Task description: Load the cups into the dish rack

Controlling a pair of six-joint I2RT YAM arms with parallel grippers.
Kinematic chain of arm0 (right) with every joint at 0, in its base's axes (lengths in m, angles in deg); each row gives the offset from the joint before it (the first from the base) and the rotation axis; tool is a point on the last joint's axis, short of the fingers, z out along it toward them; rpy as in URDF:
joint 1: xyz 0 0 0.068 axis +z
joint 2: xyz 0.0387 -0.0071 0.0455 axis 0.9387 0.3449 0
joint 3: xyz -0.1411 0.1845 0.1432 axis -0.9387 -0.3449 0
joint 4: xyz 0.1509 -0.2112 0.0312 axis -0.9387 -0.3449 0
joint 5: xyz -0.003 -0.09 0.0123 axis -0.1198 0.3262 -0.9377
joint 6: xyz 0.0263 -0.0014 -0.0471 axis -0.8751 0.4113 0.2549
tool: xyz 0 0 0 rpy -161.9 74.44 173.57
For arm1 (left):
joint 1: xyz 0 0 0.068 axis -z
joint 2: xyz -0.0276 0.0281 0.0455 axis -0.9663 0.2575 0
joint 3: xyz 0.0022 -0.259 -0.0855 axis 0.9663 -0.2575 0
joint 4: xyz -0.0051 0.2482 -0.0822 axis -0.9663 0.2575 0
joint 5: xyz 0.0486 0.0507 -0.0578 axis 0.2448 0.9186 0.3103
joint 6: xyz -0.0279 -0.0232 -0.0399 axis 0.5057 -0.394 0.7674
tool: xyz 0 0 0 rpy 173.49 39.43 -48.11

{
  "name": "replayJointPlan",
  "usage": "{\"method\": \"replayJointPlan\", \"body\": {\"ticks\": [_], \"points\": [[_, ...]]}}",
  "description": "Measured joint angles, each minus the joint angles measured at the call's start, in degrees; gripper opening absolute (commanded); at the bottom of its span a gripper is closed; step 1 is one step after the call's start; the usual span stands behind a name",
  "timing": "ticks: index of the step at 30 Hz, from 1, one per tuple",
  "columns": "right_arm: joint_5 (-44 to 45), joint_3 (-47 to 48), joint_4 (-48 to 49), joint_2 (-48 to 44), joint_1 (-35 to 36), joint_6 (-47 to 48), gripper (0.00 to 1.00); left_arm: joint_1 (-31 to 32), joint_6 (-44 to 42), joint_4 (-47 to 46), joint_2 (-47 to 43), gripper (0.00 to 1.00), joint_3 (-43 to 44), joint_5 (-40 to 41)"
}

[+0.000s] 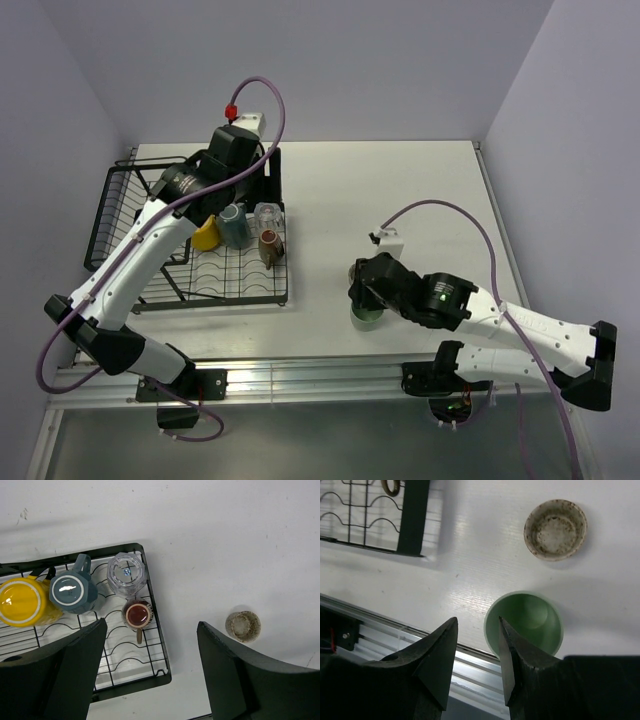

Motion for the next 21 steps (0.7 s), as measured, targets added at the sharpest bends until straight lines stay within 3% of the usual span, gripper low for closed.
{"method": "replayJointPlan", "body": {"ticks": [21], "points": [[2.4,-4.9,0.5,7.6,4.1,-3.9,0.47,0.0,0.0,0.0,-1.4,0.80,-0.3,-0.1]]}}
